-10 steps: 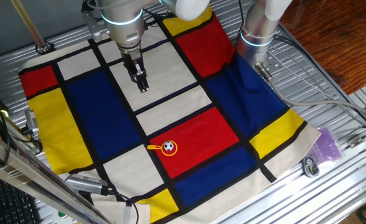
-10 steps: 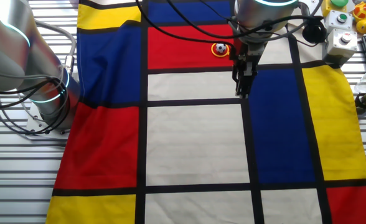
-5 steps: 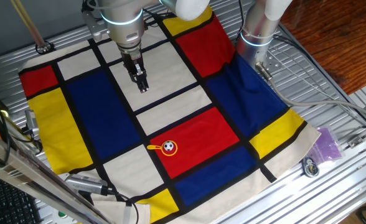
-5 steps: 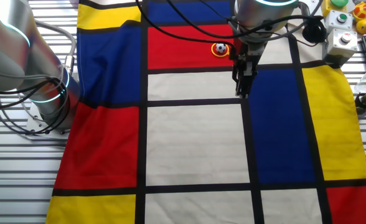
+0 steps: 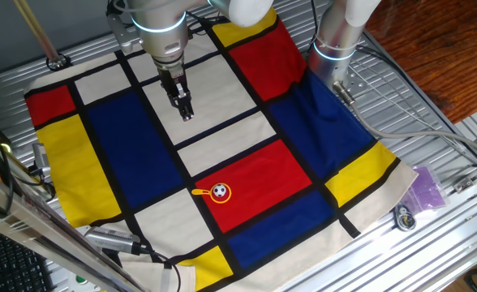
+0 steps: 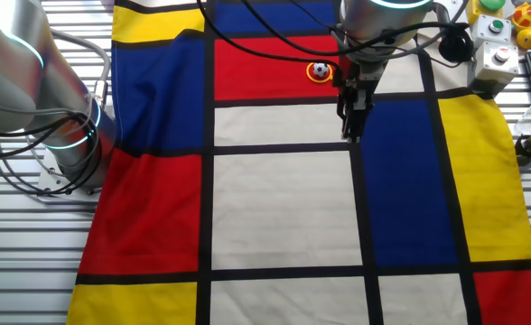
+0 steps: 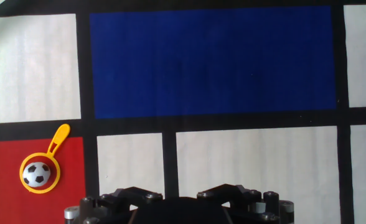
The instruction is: Remove the bubble ring from the ball
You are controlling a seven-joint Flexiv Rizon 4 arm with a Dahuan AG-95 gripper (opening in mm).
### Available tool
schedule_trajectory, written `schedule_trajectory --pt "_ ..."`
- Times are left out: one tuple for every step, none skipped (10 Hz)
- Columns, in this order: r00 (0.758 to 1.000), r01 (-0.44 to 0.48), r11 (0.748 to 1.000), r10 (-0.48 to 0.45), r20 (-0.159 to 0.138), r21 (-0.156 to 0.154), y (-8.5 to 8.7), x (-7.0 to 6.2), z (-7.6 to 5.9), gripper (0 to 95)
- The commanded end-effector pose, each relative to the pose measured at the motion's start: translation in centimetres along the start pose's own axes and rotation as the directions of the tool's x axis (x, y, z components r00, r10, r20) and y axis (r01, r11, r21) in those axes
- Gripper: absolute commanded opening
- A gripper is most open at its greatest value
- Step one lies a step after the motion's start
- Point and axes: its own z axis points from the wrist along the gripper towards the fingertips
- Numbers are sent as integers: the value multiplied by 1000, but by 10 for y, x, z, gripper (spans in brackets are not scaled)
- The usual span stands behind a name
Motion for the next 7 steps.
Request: schedule_trajectory --pt "980 198 980 -198 16 -31 0 0 0 0" --pt "980 200 980 -200 11 -21 0 0 0 0" --pt "980 200 980 -200 11 -20 0 0 0 0" --pt "980 200 980 -200 11 -20 0 0 0 0" --pt "980 200 980 -199 10 -20 0 0 0 0" --pt "980 199 980 -199 9 -20 0 0 0 0" --pt "980 199 980 -199 9 -20 0 0 0 0"
